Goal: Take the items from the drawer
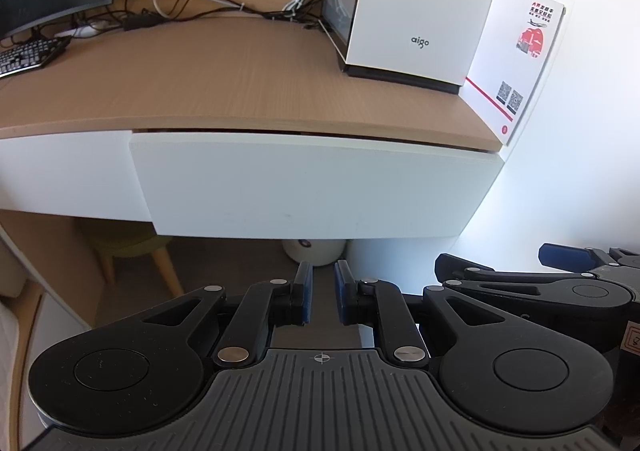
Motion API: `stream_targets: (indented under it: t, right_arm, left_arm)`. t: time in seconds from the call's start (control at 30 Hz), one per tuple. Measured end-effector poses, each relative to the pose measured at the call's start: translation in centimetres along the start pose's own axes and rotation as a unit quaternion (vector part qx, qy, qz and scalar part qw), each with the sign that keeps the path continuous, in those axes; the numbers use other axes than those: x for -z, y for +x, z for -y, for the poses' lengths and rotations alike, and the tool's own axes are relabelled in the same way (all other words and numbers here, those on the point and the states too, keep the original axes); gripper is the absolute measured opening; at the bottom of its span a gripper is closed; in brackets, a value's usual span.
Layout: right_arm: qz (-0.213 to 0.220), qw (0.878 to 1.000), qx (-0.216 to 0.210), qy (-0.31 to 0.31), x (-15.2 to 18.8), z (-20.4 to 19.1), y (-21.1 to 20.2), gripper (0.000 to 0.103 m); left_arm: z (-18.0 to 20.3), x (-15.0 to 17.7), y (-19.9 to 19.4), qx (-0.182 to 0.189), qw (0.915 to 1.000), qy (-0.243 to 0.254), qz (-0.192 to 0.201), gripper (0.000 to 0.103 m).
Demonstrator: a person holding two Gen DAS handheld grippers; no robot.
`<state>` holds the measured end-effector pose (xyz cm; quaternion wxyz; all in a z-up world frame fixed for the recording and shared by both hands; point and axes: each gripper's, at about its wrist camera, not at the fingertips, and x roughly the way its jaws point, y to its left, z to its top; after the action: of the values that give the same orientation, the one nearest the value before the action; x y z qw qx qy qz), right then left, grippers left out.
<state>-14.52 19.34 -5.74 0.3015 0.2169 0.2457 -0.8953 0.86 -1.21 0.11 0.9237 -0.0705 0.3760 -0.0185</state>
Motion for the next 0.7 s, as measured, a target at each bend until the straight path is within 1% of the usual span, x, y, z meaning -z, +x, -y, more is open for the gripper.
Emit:
stream_targets:
  t: [0.17,0.2,0.7]
  right_arm:
    - [-0.004,1.000,0.010,0.006,0.02,-0.01,-0.02,0.103]
    - [-0.007,1.000,0.020,0.012,0.04,-0.08,-0.05,0.103]
    - [-0.014,0.999,0.039,0.025,0.17,-0.12,-0.01,0.103]
  left_arm:
    - [0.02,-0.04,0.00,0.000,1.0000,-0.002,0.000,0.015]
    - [0.04,-0.04,0.01,0.000,1.0000,-0.002,0.000,0.015]
    - [0.05,0.06,0.08,0.002,1.0000,-0.004,-0.002,0.015]
